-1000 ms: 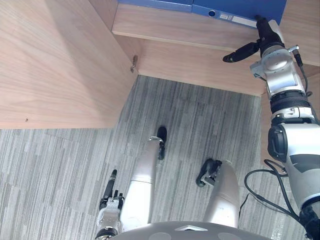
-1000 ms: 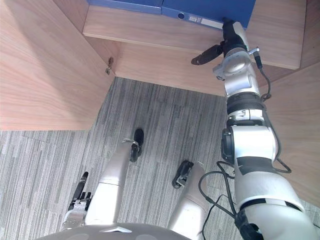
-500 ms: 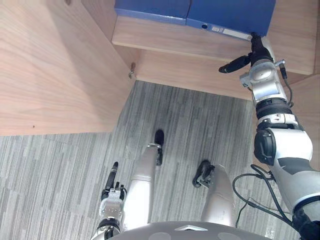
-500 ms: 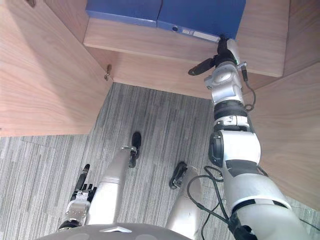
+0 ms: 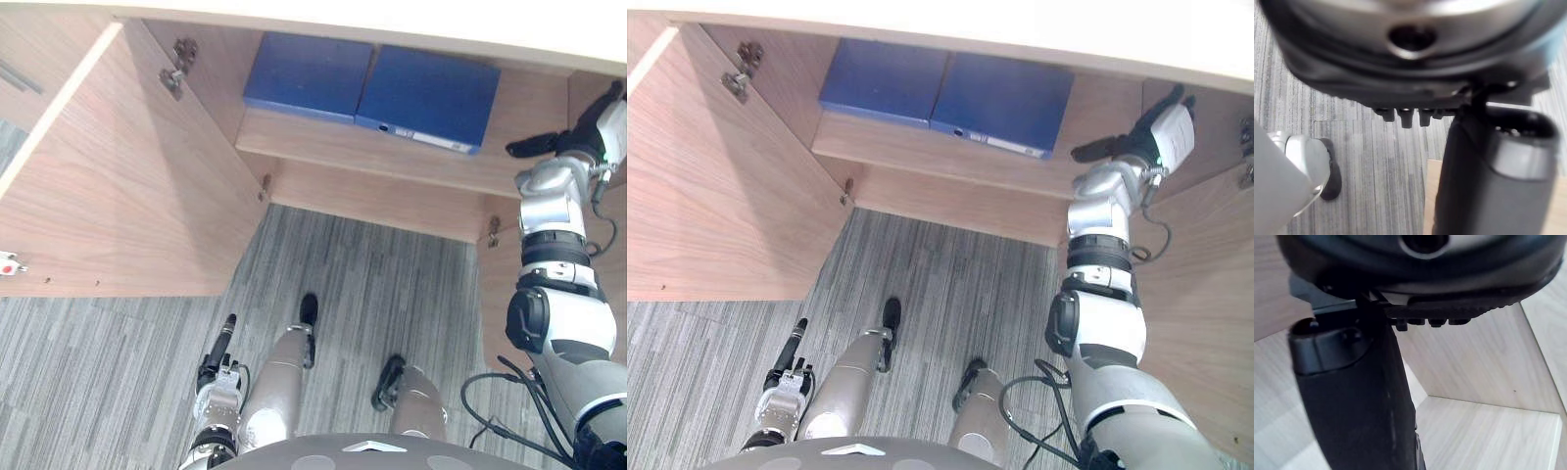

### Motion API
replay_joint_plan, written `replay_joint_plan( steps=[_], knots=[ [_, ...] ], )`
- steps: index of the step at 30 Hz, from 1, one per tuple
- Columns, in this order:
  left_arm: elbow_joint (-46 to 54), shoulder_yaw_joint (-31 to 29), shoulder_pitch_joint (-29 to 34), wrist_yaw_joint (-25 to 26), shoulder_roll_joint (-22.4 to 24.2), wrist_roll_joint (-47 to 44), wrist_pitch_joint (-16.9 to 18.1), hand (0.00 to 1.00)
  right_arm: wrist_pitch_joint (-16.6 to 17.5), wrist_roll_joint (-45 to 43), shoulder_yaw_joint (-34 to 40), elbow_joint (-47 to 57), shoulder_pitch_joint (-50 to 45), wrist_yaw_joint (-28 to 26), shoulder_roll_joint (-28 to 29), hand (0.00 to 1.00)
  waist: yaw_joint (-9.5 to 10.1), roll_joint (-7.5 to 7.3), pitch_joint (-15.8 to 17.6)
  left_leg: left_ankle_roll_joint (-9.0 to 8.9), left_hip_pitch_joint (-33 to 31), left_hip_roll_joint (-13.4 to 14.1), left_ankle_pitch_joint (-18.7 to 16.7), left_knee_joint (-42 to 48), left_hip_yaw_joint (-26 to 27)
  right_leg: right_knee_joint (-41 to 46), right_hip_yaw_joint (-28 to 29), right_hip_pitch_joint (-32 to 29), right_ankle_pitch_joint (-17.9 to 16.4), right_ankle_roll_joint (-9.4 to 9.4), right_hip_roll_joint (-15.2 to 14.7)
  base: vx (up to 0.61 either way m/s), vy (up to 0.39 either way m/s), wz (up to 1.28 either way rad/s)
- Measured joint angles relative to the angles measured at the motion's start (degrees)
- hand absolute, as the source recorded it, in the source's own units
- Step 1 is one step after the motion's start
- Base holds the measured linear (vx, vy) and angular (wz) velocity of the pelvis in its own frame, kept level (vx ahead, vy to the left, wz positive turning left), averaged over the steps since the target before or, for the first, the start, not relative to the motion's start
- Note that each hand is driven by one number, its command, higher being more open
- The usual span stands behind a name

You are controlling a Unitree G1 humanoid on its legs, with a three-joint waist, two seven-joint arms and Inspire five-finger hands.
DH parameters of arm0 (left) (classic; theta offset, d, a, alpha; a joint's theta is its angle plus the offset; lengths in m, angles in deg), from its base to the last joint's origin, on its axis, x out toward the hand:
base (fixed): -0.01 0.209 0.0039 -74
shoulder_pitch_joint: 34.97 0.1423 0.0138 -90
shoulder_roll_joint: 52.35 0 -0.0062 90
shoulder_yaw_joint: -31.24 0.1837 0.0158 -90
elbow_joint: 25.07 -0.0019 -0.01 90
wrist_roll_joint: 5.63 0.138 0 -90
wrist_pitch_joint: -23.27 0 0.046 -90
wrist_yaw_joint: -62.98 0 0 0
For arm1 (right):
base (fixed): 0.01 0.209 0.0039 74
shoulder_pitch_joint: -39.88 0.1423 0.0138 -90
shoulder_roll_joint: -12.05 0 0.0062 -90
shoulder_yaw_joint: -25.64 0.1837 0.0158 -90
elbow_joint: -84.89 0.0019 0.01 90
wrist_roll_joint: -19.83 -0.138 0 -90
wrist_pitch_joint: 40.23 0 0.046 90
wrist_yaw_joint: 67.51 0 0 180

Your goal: Walk over to the cabinet, pick up the folder, carry it to the office cabinet, place the folder inside the office cabinet, then close the office cabinet door

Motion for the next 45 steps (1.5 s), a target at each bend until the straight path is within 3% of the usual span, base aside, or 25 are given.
replay_joint_plan(
  steps=[5,7,10,11,12,13,15,19,26,32,35,39,45],
  knots=[
    [-0.92,3.42,3.21,-0.16,-0.94,0.57,0.94,1.00,1.07,-0.07,-7.56,-2.56,-3.45,-0.03,1.12,1.00,0.08,0.23,-2.04,-0.90,6.80,0.99,0.66,-4.60,-0.24,-6.77,-1.71,7.71,1.88,0.27,2.20,0.06,-0.027,-0.01],
    [-2.28,5.73,5.05,0.12,-1.88,2.40,0.93,1.00,4.29,-0.90,-14.28,-2.12,-6.53,-0.11,6.08,1.00,-0.13,-0.31,-5.20,-1.45,10.97,2.62,1.53,-8.59,0.98,-12.91,-1.31,11.65,4.45,-0.02,4.65,0.09,-0.046,-0.34],
    [-2.25,8.04,6.44,0.32,-3.25,3.67,0.84,1.00,7.66,-5.05,-21.60,5.34,-15.21,-1.36,13.00,1.00,-0.17,-1.92,-7.72,-2.28,16.09,4.09,2.15,-12.63,3.32,-17.96,0.21,15.57,6.32,-0.25,6.57,0.08,-0.067,-0.43],
    [-2.25,8.04,6.44,0.32,-3.25,3.67,0.84,1.00,7.66,-5.05,-21.60,5.34,-15.21,-1.36,13.00,1.00,-0.17,-1.92,-7.72,-2.28,16.09,4.09,2.15,-12.63,3.32,-17.96,0.21,15.57,6.32,-0.25,6.57,0.07,-0.066,-0.30],
    [-1.95,10.49,7.52,-0.55,-4.19,5.21,0.44,1.00,10.59,-4.91,-24.63,11.20,-23.62,-3.20,16.45,1.00,-0.78,-2.77,-10.12,-2.65,18.17,4.13,2.91,-15.33,3.91,-19.80,0.64,16.83,6.86,-0.06,6.87,0.07,-0.048,-0.10],
    [-1.72,11.46,8.02,-1.08,-4.46,5.93,0.36,1.00,12.22,-4.84,-24.74,12.30,-26.87,-3.85,18.12,1.00,-1.28,-2.82,-10.41,-2.77,19.50,3.97,3.45,-16.67,3.86,-20.40,0.67,17.75,7.20,0.14,6.94,0.07,-0.042,-0.12],
    [-1.58,12.06,8.84,-1.88,-4.56,7.23,0.63,1.00,13.49,-4.89,-22.12,9.74,-30.49,-5.19,21.48,1.00,-1.77,-2.81,-10.59,-2.78,22.17,3.66,5.08,-20.34,3.80,-22.49,0.65,19.45,8.17,0.49,7.17,0.01,-0.016,-0.05],
    [-0.85,14.24,10.58,-2.60,-5.24,11.57,0.48,1.00,12.37,-9.13,-14.34,2.89,-38.66,-6.53,24.96,1.00,-3.12,-2.95,-10.63,-2.44,25.02,3.39,8.70,-26.63,3.62,-28.07,0.30,21.84,11.63,0.81,8.23,-0.04,0.036,0.01],
    [-4.31,13.68,11.44,-1.75,-6.54,20.19,-0.75,1.00,14.38,-19.22,-11.93,-5.62,-48.47,-6.61,26.99,1.00,-5.06,-3.57,-10.69,-2.49,29.93,3.74,7.54,-27.03,7.76,-30.43,5.10,24.39,13.24,0.53,8.78,-0.10,0.036,-0.34],
    [-5.64,15.07,9.91,1.14,-6.54,25.35,-0.78,1.00,15.92,-33.02,-0.69,-19.35,-51.31,-7.52,27.89,1.00,-6.24,-3.72,-10.77,-2.17,31.43,3.70,7.33,-27.05,7.65,-31.95,5.86,26.45,13.67,-0.11,9.54,-0.05,0.012,-0.02],
    [-6.14,18.25,9.37,2.82,-7.25,30.01,-0.69,1.00,18.88,-46.33,5.98,-22.01,-52.53,-7.37,28.07,1.00,-6.24,-4.05,-10.52,-2.31,33.70,3.33,7.23,-27.05,7.46,-32.43,5.79,29.10,13.88,-0.41,9.39,0.02,0.001,0.03],
    [-8.29,23.98,7.51,2.62,-8.88,34.90,-0.80,1.00,21.49,-61.21,6.43,-22.30,-53.96,-7.76,28.07,1.00,-6.48,-4.33,-10.22,-2.53,35.24,3.44,6.82,-27.05,8.23,-32.84,6.52,30.31,13.88,-0.41,9.45,0.01,-0.011,-0.08],
    [-9.05,26.09,7.44,2.56,-9.57,36.09,-0.76,1.00,22.11,-63.27,6.39,-22.31,-54.72,-8.73,28.07,1.00,-7.83,-3.92,-9.66,-2.40,37.06,3.89,5.14,-26.95,11.71,-32.77,9.95,30.08,13.78,-0.57,9.48,0.02,-0.001,-0.33]
  ],
)
